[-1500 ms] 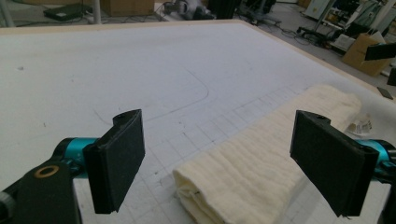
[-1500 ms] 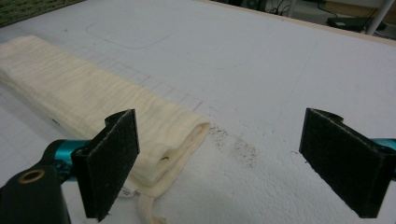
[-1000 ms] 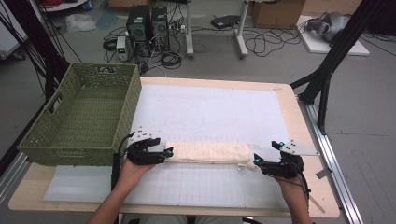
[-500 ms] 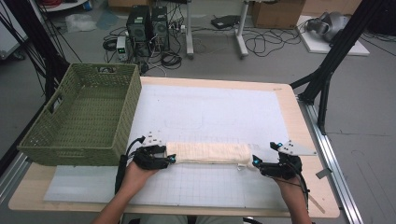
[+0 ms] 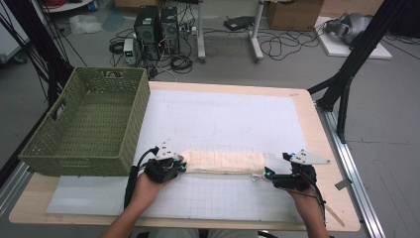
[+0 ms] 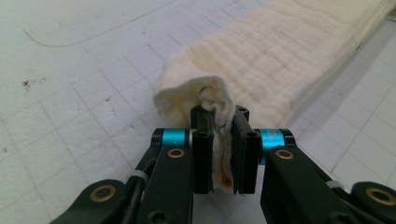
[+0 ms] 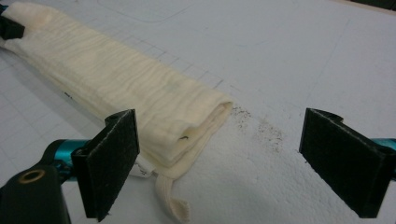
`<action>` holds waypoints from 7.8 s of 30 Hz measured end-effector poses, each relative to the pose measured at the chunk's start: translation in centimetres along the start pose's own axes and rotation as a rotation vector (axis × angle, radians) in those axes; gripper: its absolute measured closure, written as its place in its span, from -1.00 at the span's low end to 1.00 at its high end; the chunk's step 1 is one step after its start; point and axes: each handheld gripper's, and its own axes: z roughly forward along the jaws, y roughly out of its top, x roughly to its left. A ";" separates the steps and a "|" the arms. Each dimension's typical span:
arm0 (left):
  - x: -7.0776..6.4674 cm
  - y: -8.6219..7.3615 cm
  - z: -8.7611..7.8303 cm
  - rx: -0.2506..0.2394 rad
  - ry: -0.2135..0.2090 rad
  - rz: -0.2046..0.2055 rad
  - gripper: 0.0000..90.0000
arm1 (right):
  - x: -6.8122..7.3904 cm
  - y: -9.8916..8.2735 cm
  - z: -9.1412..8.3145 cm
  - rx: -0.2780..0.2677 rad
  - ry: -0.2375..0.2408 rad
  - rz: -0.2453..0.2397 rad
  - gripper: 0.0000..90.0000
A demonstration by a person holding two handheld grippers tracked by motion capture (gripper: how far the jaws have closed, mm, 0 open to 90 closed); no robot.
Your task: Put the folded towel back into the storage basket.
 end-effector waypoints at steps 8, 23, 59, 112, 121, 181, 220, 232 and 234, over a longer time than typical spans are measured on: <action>0.6 0.1 -0.6 -0.061 -0.035 -0.067 0.79 | 0.2 -0.2 1.3 0.046 0.026 0.073 -0.53; 0.8 0.0 -0.7 -0.074 -0.044 -0.066 0.77 | 1.6 -0.4 3.6 0.150 0.049 0.064 0.16; 0.2 3.0 -4.2 -0.224 -0.069 -0.021 0.80 | 1.7 2.3 1.8 0.076 0.043 0.031 0.81; 4.1 5.1 -17.3 -0.409 0.095 0.018 0.79 | 5.8 20.2 10.5 -0.083 0.134 -0.161 0.81; 5.5 4.1 -19.7 -0.440 0.138 -0.001 0.79 | 8.4 23.8 13.1 -0.105 0.158 -0.201 0.81; 14.5 -2.0 -28.0 -0.428 0.541 -0.162 -0.25 | 24.4 35.3 30.2 -0.091 0.209 -0.384 0.02; 6.1 4.3 -15.8 -0.438 0.075 -0.033 -0.51 | 7.3 22.3 10.7 -0.089 0.219 -0.189 -0.75; 2.3 6.0 -10.2 -0.425 -0.073 0.050 -0.51 | 3.3 13.2 2.8 -0.082 0.102 -0.154 -0.76; 1.9 6.1 -9.3 -0.416 -0.089 0.052 -0.51 | 2.8 11.3 1.6 -0.079 0.077 -0.135 -0.76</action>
